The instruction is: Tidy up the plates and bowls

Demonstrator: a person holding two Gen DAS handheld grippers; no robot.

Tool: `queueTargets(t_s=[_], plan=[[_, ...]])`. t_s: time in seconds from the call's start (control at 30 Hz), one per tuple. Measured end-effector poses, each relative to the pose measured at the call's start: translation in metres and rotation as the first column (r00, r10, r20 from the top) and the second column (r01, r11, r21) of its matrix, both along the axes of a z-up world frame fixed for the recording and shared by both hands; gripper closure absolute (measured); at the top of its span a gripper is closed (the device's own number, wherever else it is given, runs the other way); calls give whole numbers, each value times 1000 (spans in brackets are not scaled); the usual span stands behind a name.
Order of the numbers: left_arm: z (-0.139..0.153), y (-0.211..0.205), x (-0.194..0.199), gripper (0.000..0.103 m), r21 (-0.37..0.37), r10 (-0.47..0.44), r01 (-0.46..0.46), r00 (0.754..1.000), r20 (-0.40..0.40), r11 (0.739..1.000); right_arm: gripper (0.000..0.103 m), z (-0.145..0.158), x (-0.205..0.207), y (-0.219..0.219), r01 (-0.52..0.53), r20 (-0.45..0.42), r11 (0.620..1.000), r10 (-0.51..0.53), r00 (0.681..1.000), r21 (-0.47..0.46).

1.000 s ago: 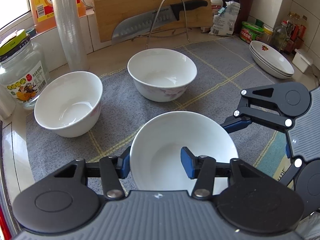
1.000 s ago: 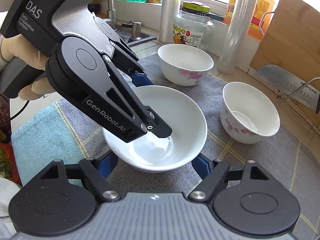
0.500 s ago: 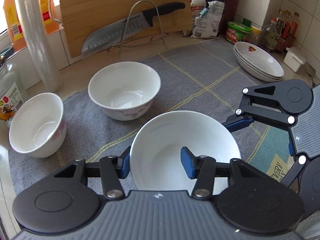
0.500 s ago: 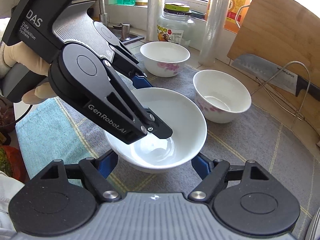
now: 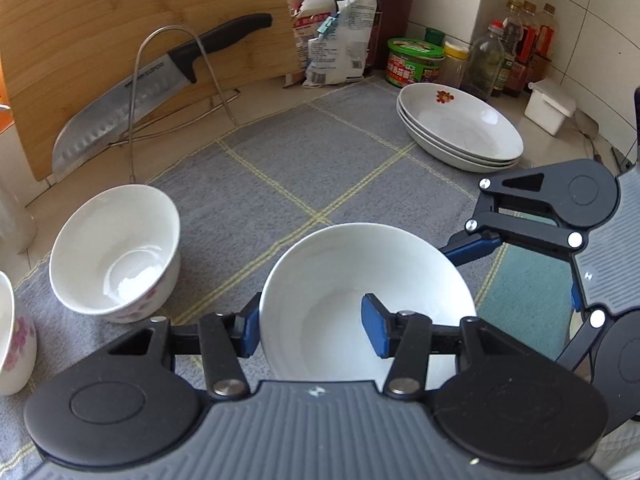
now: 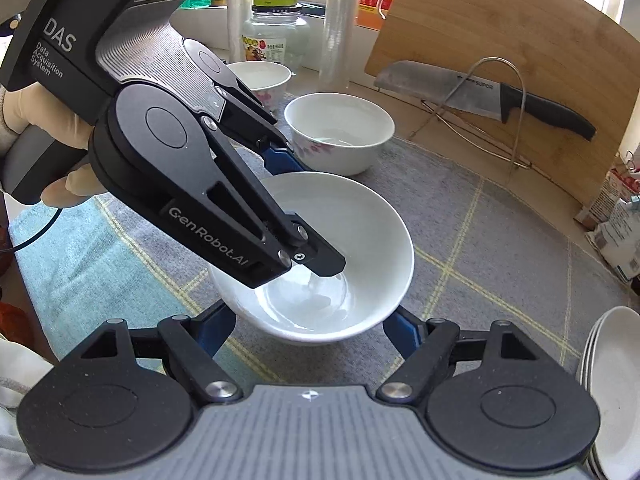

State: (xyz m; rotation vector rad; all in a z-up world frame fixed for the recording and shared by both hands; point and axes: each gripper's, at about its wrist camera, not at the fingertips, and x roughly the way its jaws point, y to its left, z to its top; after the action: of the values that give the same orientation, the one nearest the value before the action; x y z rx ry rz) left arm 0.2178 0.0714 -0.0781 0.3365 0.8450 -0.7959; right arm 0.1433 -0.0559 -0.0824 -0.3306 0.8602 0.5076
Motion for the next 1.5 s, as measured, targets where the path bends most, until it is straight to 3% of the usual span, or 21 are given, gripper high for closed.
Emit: queueTargets(t_s=[0.5,1.2,1.27,1.37,1.47,1.5], plan=[[-3,-41,9,53,-25,-56,56,998,20,998,19,-4,7,-35,75,-2,997,-75,997,-7],[-17,-48,20,52,-48,-31,31,999,-12,998,19,-15,18,-46,104,-41,994,-103,994,14],[-17,-47,20,47,-63,-29,29,999,-12,998,19,-16,18,-47,108,-37,994,-107,994,21],[-16,-46,17,20,-73,-13,13,1000,2,997,13,-15,20,-49,113,-37,993,-113,993,23],[-11,-41,13,15,-101,4,-1,1000,24,995,0,-13,16,-52,115,-22,993,-114,993,27],[-8,-37,12,13,-112,16,-12,999,28,994,0,-12,15,-54,116,-26,993,-115,993,38]])
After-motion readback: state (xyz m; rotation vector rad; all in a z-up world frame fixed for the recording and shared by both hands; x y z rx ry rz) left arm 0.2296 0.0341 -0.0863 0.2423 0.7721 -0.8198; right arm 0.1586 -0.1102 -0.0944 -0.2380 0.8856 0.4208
